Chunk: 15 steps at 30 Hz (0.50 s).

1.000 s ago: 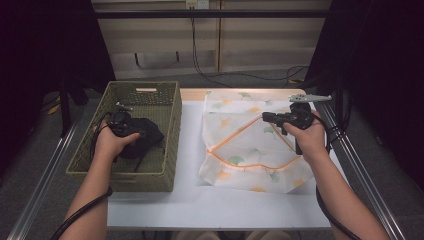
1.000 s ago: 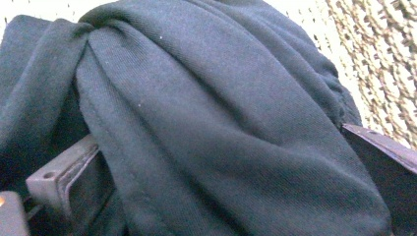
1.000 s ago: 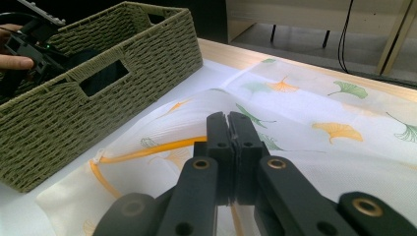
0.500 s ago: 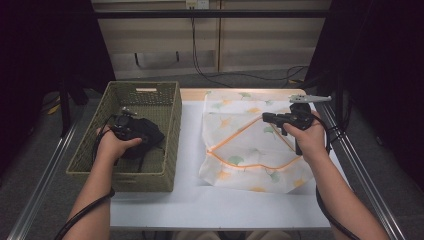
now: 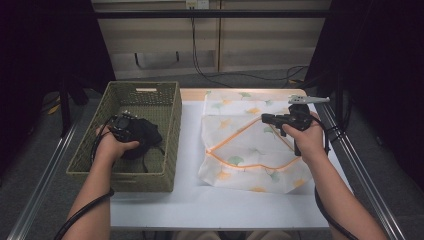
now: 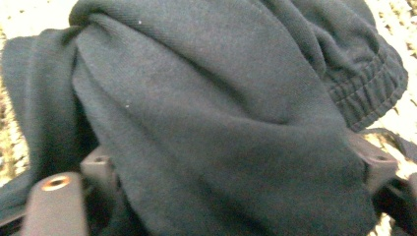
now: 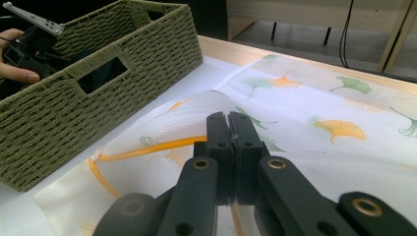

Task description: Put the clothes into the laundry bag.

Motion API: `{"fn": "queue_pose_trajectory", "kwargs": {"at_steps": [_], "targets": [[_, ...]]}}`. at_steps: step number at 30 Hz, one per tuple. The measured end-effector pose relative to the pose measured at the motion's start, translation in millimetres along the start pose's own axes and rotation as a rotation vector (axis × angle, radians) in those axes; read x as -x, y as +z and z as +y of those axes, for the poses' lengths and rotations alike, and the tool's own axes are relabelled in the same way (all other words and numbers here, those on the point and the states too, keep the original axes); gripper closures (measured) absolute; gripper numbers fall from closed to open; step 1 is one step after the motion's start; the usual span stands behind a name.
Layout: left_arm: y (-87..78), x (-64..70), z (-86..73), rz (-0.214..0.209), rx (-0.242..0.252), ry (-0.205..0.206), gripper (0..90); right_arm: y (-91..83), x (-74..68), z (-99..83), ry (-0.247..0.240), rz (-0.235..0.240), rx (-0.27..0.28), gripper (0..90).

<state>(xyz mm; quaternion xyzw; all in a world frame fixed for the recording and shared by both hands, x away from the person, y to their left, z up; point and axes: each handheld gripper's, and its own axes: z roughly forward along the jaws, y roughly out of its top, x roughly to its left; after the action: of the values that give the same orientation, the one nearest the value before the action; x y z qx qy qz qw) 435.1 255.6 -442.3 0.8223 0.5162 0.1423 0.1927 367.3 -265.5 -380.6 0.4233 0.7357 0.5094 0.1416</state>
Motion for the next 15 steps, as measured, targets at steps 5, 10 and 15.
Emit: {"fn": "queue_pose_trajectory", "kwargs": {"at_steps": [5, 10, 15], "targets": [[0.6, 2.6, 1.6, 0.032, -0.016, 0.017, 30.6, 1.0, 0.4, -1.3, 0.002, 0.000, -0.001, 89.1], [-2.2, 0.2, 0.4, 0.023, -0.009, 0.009, 41.9, 1.3, 1.3, -1.8, 0.004, 0.002, 0.000, 89.1], [-4.0, 1.6, 0.5, 0.024, -0.010, 0.017, 49.4, 1.6, 2.0, -2.3, 0.006, 0.000, 0.002, 89.1]]}}
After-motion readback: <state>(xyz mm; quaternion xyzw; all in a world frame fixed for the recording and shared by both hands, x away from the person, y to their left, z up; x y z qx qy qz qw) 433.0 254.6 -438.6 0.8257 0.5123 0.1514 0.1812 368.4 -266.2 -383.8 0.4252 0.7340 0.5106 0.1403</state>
